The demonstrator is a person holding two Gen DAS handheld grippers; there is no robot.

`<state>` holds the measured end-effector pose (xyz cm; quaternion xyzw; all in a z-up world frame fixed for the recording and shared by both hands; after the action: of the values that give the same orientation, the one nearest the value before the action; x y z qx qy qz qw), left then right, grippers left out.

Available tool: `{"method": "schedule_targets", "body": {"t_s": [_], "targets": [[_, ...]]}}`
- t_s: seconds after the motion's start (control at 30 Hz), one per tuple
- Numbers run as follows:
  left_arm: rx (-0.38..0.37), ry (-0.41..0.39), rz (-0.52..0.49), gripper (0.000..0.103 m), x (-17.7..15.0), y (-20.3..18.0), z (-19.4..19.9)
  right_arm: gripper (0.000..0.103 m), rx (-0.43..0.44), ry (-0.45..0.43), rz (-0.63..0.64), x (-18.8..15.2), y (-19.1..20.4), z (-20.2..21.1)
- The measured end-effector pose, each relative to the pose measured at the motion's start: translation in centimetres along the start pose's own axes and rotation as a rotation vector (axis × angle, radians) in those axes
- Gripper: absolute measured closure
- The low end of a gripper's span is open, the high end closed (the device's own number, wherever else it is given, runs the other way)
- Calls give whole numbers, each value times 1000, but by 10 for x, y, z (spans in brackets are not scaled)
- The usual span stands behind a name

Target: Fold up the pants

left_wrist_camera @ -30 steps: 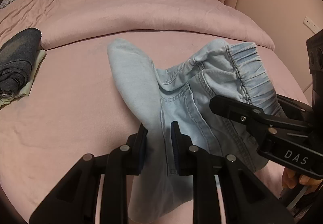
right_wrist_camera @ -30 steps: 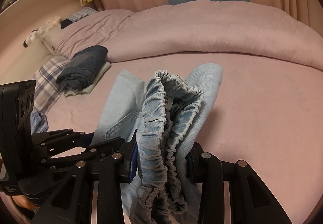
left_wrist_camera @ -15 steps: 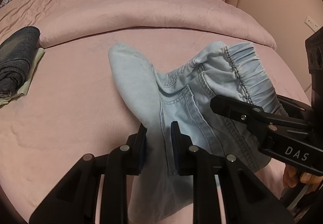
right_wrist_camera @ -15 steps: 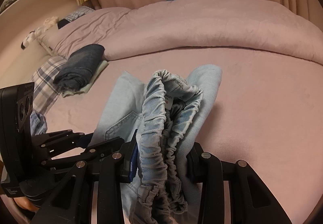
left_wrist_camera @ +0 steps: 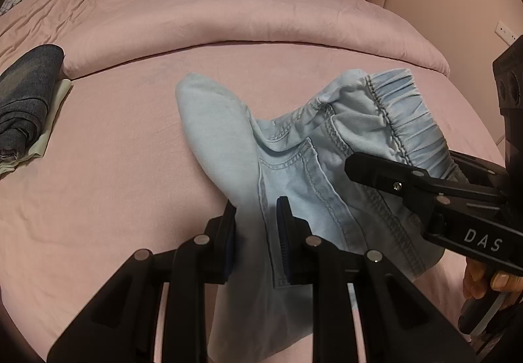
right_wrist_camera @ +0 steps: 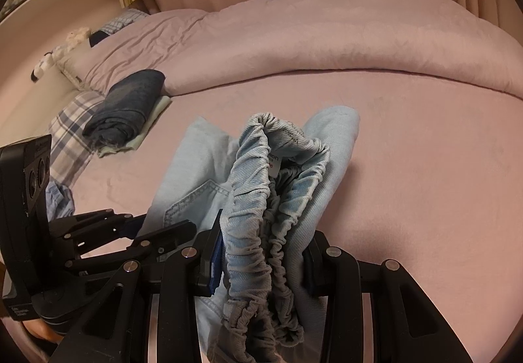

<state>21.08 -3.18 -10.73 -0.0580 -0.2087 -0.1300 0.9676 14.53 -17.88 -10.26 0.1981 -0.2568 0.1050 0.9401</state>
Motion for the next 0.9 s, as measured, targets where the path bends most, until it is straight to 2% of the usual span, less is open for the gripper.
{"method": "schedule_targets", "body": {"t_s": [0.7, 0.9], "targets": [[52, 39, 16, 82, 1, 18, -15, 63, -21, 60, -69, 2, -24, -15], [59, 49, 22, 79, 0, 22, -19, 62, -17, 76, -99, 0, -35, -20]]}}
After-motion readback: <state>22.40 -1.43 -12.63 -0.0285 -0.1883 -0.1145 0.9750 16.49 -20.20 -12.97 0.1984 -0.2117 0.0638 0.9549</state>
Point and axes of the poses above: each gripper's, at about its wrist camera, not at the fingertips, and z roughly against the way its jaws point, y to its left, x to its top, the point moved 1 cm from there along -z, roughly the way its jaws point, and after that the axes turned 15 degrees about y, right-handed, at the moved point
